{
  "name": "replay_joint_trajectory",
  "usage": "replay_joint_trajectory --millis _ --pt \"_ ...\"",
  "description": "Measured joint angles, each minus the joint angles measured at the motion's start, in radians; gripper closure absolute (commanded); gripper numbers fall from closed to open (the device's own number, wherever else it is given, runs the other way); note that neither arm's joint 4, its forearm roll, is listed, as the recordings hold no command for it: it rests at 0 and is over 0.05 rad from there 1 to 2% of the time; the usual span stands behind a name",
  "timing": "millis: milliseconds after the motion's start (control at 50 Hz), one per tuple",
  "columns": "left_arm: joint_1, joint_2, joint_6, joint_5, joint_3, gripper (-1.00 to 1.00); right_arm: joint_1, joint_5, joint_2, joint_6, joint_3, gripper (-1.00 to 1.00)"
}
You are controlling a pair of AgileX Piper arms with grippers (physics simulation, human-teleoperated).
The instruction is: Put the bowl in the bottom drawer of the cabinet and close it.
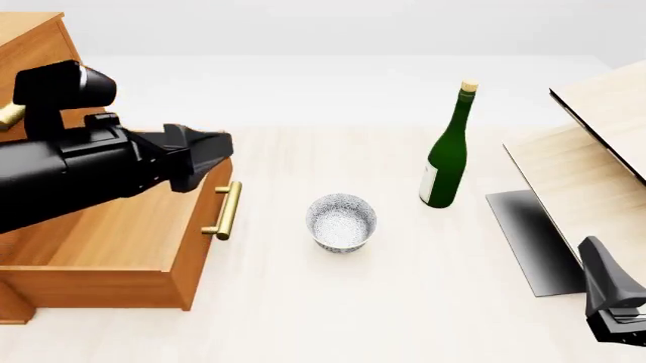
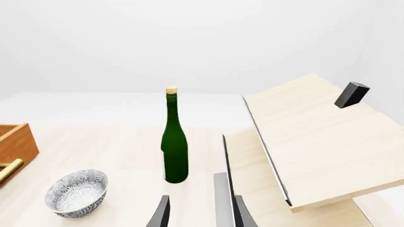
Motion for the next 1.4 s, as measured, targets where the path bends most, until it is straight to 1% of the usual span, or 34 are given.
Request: replay_joint_trajectory --millis 220,360,520,760,1100,1400 --pt "-0.010 0.036 -0.030 0.038 -0.073 -1.00 0.000 0.000 0.000 0.000 0.000 -1.00" --pt "-0.008 0.050 -0.041 0.066 -0.116 -1.00 0.000 0.000 0.000 0.000 0.000 -1.00" --pt "-0.024 0.085 -0.050 0.089 -0.165 -1.00 0.000 0.000 0.000 0.000 0.000 -1.00" --pt "-0.049 0.158 -0.060 0.102 -0.214 -1.00 0.000 0.000 0.000 0.000 0.000 -1.00" --pt "-0.051 0.267 -0.071 0.072 -0.257 -1.00 0.000 0.000 0.000 0.000 0.000 -1.00" --pt "-0.031 0.362 -0.099 -0.004 -0.247 -1.00 0.000 0.000 0.000 0.000 0.000 -1.00"
